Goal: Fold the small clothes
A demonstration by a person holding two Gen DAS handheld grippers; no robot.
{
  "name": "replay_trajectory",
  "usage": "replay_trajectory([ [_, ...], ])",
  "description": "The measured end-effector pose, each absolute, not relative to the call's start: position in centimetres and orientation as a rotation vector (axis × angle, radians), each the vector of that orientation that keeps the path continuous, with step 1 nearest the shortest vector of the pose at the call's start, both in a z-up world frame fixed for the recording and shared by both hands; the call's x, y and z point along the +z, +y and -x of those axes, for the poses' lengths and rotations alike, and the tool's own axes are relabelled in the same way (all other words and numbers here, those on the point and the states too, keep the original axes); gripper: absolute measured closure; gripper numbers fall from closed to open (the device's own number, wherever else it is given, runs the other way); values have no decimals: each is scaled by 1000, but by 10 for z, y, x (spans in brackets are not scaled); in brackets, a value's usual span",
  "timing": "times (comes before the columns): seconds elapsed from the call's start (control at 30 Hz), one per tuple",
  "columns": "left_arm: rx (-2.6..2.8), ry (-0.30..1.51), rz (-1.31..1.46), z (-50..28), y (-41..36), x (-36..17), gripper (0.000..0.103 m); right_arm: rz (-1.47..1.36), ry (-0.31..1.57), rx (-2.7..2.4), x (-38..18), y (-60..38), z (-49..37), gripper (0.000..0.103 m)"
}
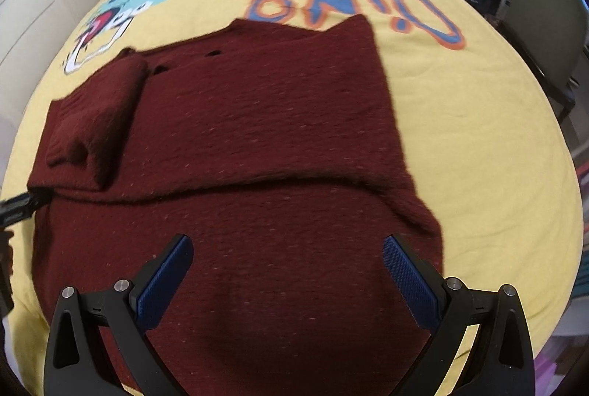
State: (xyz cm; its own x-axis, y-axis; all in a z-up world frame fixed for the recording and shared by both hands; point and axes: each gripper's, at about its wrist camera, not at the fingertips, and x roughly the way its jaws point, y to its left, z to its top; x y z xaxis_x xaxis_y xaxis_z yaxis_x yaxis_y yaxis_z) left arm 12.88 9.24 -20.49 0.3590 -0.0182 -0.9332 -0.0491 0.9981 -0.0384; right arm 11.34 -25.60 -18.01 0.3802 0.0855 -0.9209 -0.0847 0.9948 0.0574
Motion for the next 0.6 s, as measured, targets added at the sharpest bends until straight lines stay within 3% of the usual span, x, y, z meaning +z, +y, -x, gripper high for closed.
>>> replay_trajectory([
  [0.1,-6,1175,88,-131,93,-205,38,34,1183,128,-183,-238,-116,0],
  [0.17,-36,1152,88,-132,91,-202,61,57,1182,145,-182,-224,-119,0],
  [0.27,-84,1135,74,-131,82,-201,85,98,1173,186,-176,-197,-127,1],
  [0.37,-102,1139,61,-131,77,-201,90,134,1144,243,-162,-164,-139,1],
  [0.6,-121,1164,123,-133,87,-201,90,279,1114,425,-152,-55,-173,1],
])
